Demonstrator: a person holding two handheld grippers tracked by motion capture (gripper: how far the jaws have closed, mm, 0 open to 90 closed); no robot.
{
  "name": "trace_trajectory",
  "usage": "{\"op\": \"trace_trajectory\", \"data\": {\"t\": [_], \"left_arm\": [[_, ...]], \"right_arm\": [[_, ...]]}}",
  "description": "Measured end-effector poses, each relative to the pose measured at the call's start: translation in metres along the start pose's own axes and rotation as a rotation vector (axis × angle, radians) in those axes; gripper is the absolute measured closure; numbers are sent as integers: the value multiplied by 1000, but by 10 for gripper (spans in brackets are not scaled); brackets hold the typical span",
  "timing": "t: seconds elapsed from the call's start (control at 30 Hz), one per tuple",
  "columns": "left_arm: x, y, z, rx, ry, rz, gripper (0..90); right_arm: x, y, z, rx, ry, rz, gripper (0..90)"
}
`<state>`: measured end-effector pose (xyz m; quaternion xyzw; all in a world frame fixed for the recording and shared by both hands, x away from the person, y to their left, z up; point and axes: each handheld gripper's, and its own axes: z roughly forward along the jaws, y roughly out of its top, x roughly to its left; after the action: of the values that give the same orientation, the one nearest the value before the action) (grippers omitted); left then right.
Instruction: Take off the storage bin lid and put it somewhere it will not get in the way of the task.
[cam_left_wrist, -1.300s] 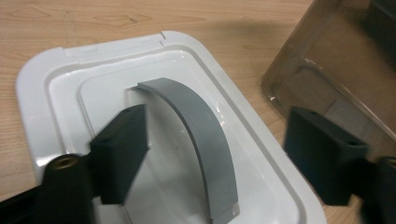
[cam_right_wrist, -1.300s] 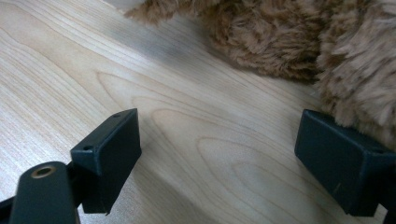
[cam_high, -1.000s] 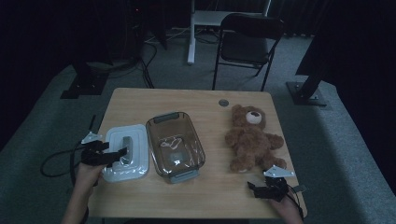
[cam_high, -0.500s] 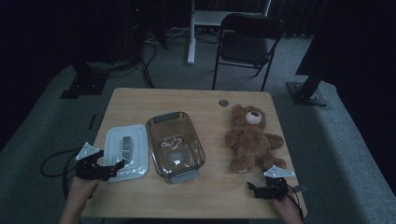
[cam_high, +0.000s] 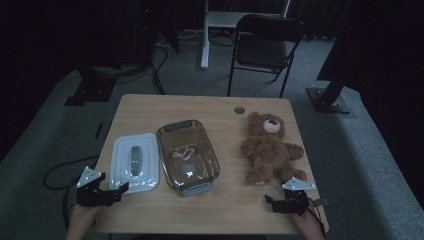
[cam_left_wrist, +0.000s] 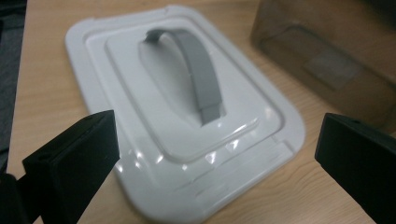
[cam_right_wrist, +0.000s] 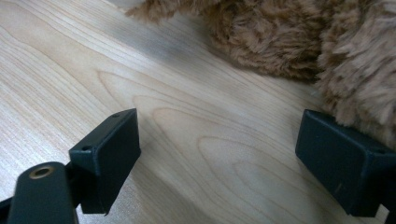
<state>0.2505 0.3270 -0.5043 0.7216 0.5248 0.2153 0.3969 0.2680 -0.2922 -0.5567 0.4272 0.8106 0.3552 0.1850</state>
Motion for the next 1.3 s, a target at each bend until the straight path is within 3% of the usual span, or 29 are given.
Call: {"op": "trace_trajectory", "data": {"t": [0.23,0.37,0.53,0.83,1.13,1.3], "left_arm": [[-2,-15,4,34,73,31,7],[0,-20,3,28,77,19,7],[4,-28,-2,10,144,18,7],[10,-42,-2,0,193,48,7],[15,-48,2,33,191,24,7],[18,-53,7,82,174,10,7]], "right_arm": [[0,0,0,0,0,0,130],[0,0,0,-1,0,1,130],[-1,0,0,-4,6,7,130],[0,0,0,1,0,-1,128],[0,0,0,1,0,-1,127],[0,0,0,1,1,-2,125]]}}
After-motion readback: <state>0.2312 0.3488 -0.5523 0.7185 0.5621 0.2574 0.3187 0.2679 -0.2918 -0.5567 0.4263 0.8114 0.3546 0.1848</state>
